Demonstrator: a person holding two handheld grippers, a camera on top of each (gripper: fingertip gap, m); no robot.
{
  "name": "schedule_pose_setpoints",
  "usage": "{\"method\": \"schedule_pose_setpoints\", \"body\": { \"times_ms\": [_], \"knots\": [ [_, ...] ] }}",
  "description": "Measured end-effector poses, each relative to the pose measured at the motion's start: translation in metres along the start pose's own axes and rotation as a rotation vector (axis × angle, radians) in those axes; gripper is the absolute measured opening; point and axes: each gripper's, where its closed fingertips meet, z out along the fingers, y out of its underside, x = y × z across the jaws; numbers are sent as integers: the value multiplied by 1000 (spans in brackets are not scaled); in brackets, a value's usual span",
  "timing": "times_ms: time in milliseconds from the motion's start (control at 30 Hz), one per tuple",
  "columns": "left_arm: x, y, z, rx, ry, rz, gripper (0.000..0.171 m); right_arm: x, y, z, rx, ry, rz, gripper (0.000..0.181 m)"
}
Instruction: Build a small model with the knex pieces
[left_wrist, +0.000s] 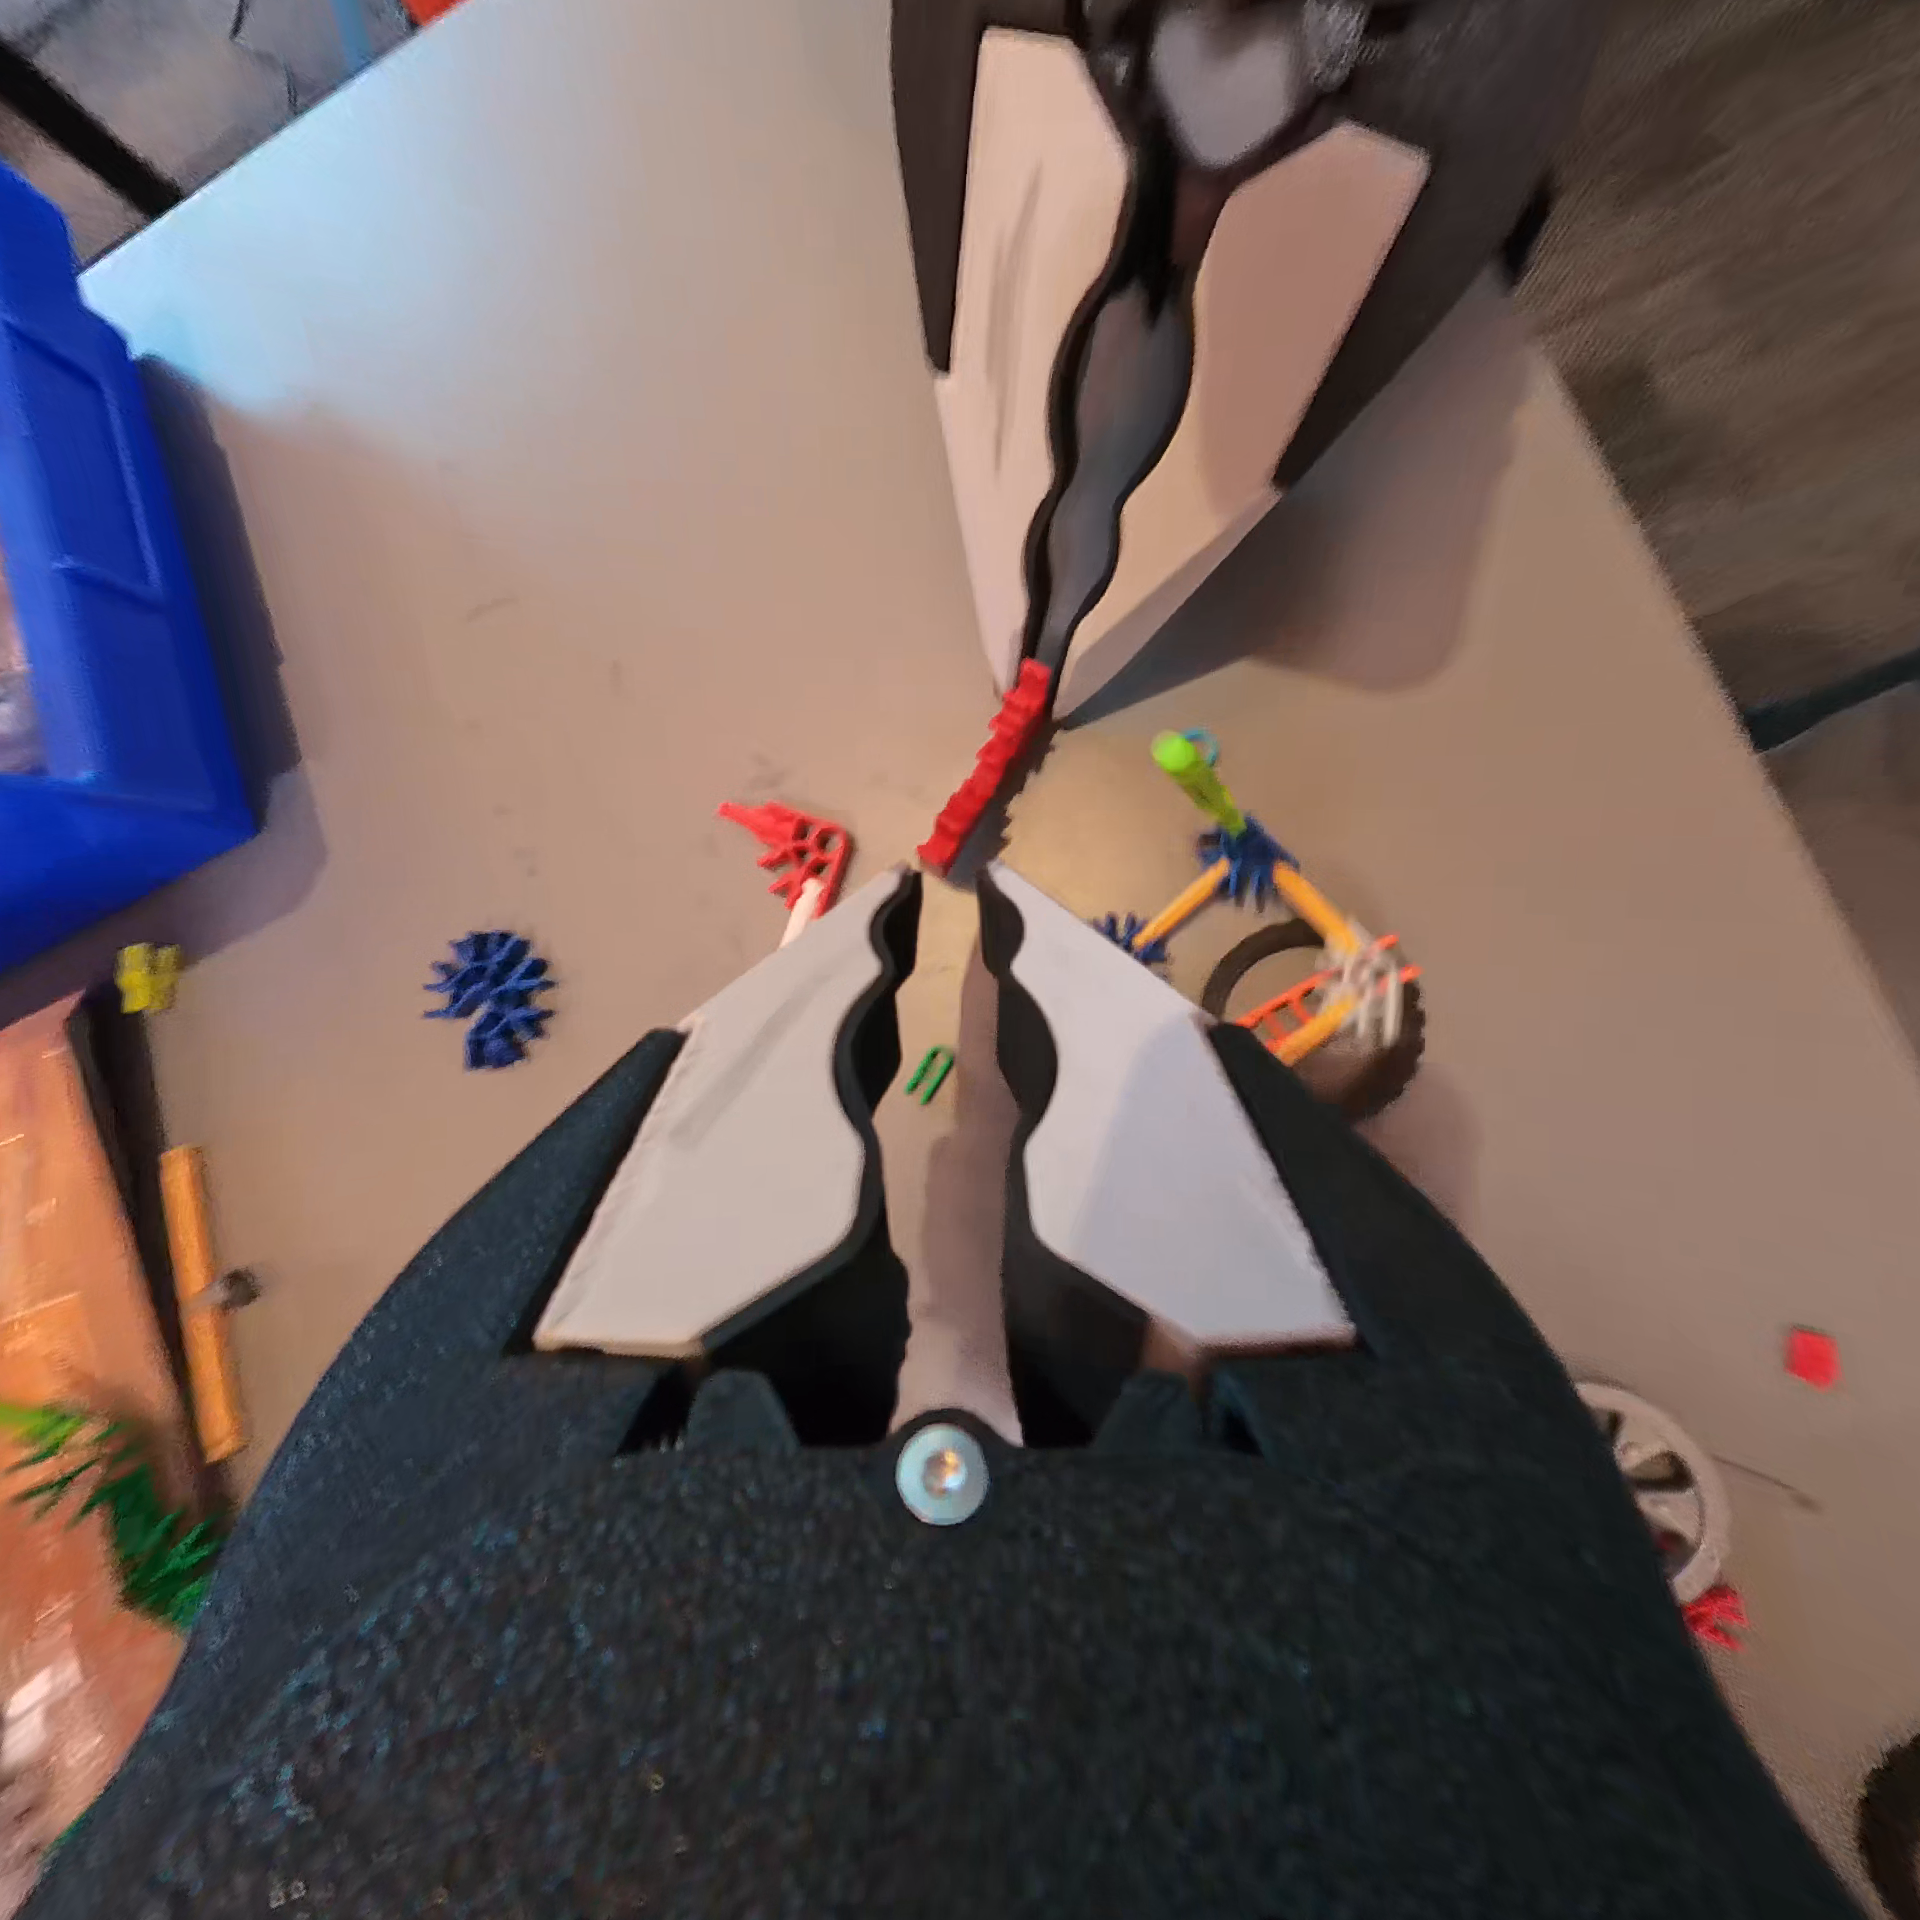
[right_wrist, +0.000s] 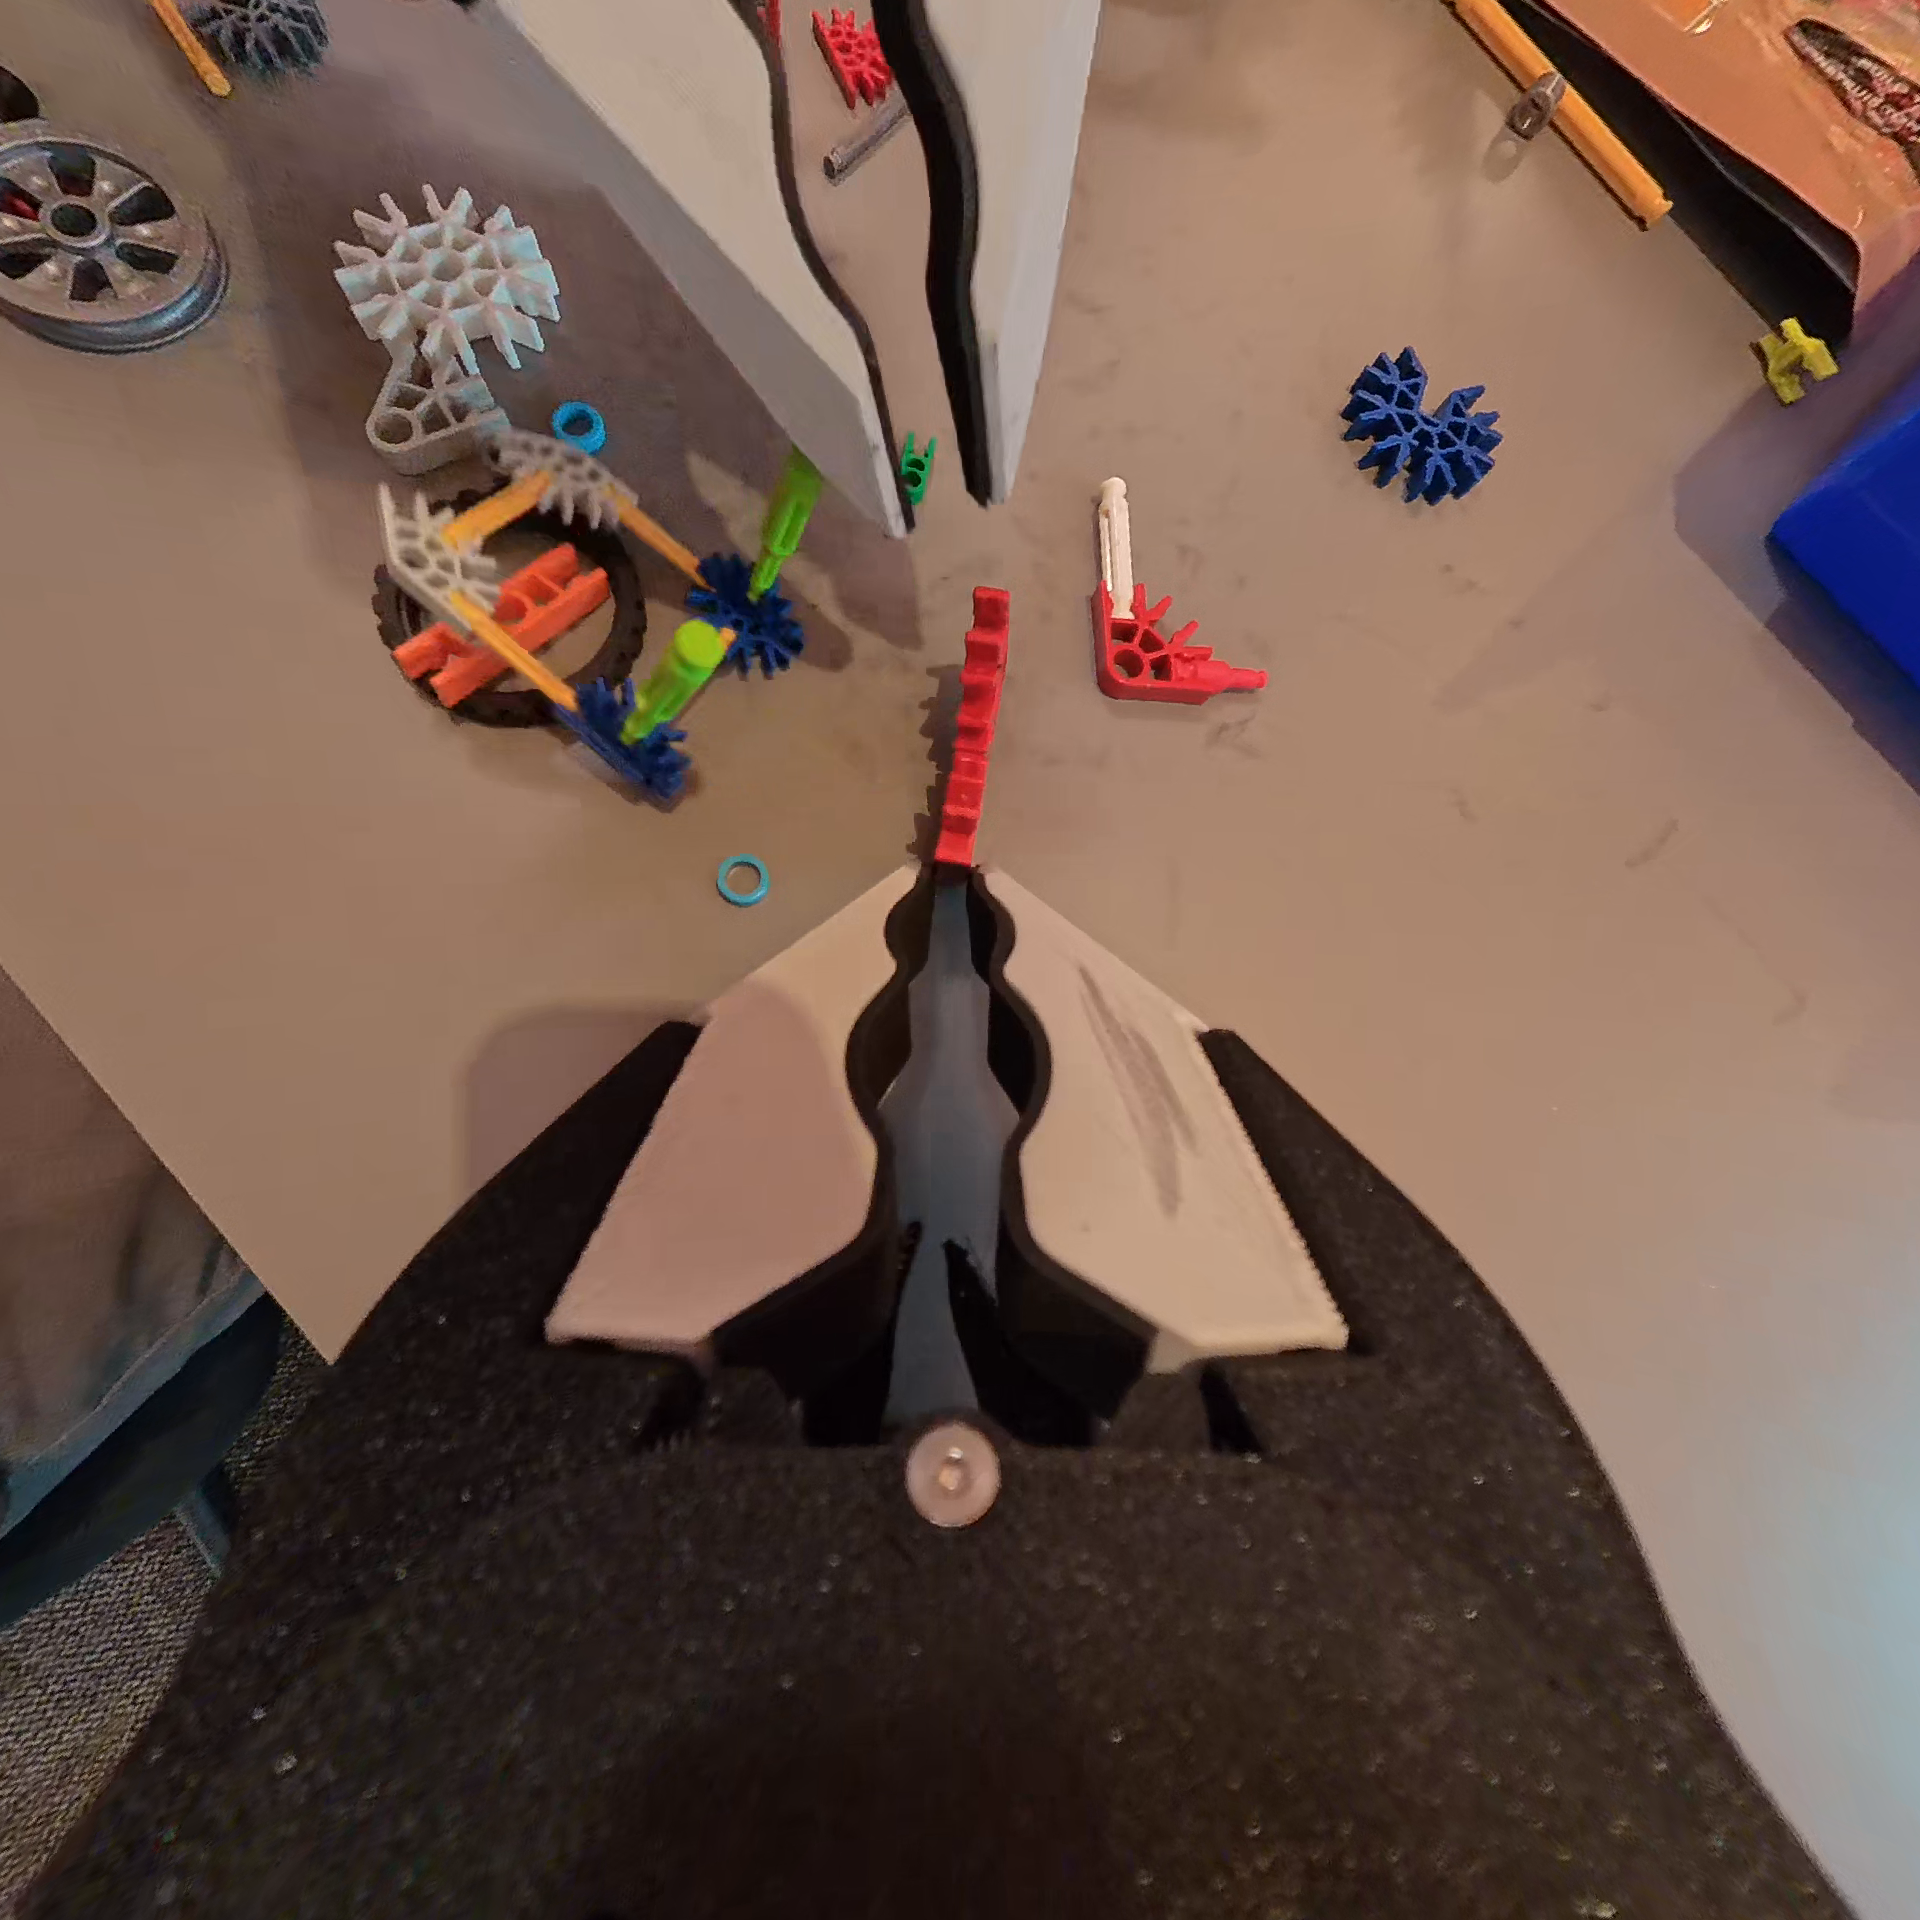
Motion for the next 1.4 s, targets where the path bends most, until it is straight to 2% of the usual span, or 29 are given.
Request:
{"method": "schedule_pose_setpoints", "body": {
  "times_ms": [233, 367, 467, 567, 700, 933, 1200, 1400],
  "knots": [
    [-4, -2, -16, 93, 25, -78, 17, -1, -2, -2, 17, -2, -5, 6],
    [22, 1, -27, 143, 223, -128, 20, -1, -3, -2, 23, -1, -4, 7],
    [28, 10, -19, 127, 238, -100, 24, -2, -3, -1, 17, -3, -11, 8],
    [31, 8, -10, 141, 242, -89, 21, -3, -2, 2, -4, -3, -13, 7],
    [29, 11, 0, 114, 233, -77, 4, -3, -2, 4, -11, -12, 5, 7],
    [19, 9, 4, 107, 240, -167, 3, 1, -2, -1, 16, -11, 30, 13],
    [10, 7, 8, -9, 284, -309, 3, -1, -2, 1, 5, 1, -3, 12],
    [12, 8, 8, -103, 359, -372, 3, 6, -14, -19, 138, 33, 12, 14]
  ]
}}
